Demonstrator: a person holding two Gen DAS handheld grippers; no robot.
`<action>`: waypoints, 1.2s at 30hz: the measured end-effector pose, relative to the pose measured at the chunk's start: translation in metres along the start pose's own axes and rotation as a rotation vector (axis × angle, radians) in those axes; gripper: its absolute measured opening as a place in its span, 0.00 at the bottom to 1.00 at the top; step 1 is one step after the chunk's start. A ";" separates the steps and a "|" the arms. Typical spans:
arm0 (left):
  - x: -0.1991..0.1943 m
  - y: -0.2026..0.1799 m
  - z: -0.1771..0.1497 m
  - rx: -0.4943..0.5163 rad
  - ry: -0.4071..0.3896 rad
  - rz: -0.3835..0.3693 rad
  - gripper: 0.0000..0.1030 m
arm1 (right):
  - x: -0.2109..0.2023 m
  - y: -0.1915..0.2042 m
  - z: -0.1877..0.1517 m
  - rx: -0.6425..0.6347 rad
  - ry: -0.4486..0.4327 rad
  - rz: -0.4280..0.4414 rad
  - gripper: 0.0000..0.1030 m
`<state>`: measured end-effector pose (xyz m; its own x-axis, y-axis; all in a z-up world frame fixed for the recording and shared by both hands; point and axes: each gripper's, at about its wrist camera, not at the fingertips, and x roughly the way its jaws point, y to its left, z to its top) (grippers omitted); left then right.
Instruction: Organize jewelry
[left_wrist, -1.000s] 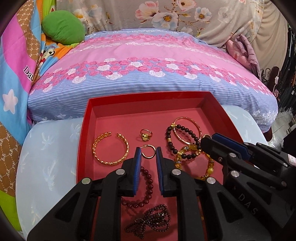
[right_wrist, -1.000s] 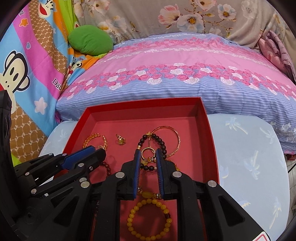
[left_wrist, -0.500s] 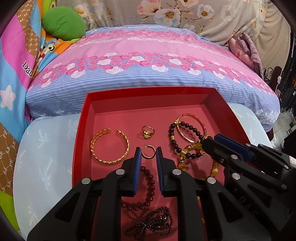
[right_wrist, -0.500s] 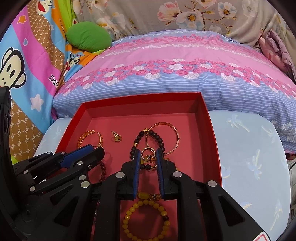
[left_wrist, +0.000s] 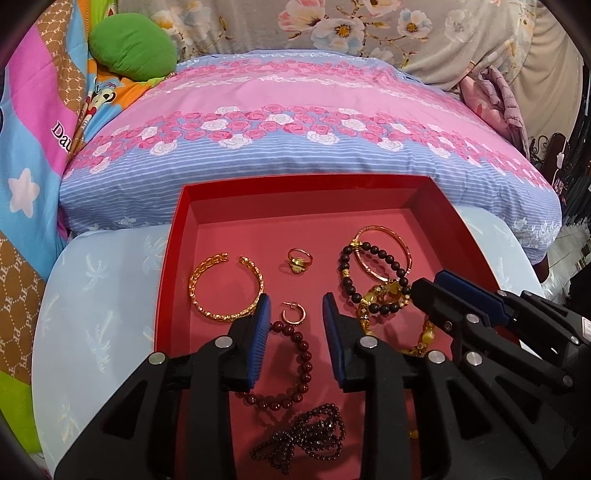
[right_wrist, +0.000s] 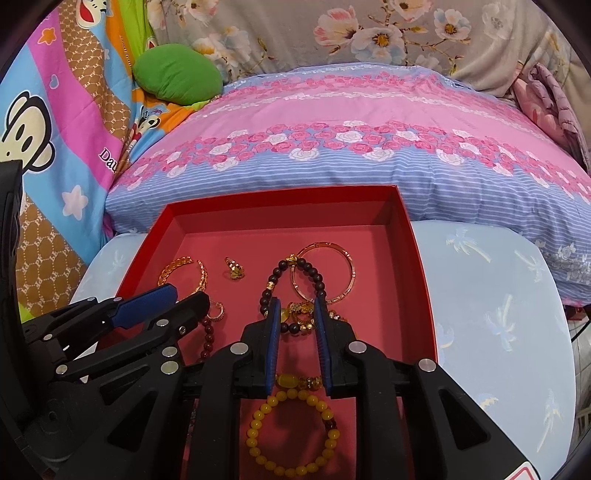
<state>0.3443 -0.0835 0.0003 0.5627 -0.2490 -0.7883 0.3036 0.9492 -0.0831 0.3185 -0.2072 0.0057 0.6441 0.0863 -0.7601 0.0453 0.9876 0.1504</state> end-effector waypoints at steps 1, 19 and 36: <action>-0.002 -0.001 -0.001 0.003 -0.002 0.001 0.27 | -0.003 0.000 -0.001 0.001 -0.001 -0.001 0.18; -0.052 -0.015 -0.083 0.020 0.024 0.024 0.26 | -0.055 0.007 -0.086 -0.043 0.019 -0.031 0.24; -0.120 -0.040 -0.174 0.013 0.063 -0.001 0.26 | -0.132 0.013 -0.177 -0.010 0.065 0.002 0.24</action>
<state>0.1310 -0.0580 -0.0083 0.5132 -0.2367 -0.8250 0.3140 0.9464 -0.0761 0.0994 -0.1823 -0.0040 0.5933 0.0963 -0.7992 0.0365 0.9886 0.1462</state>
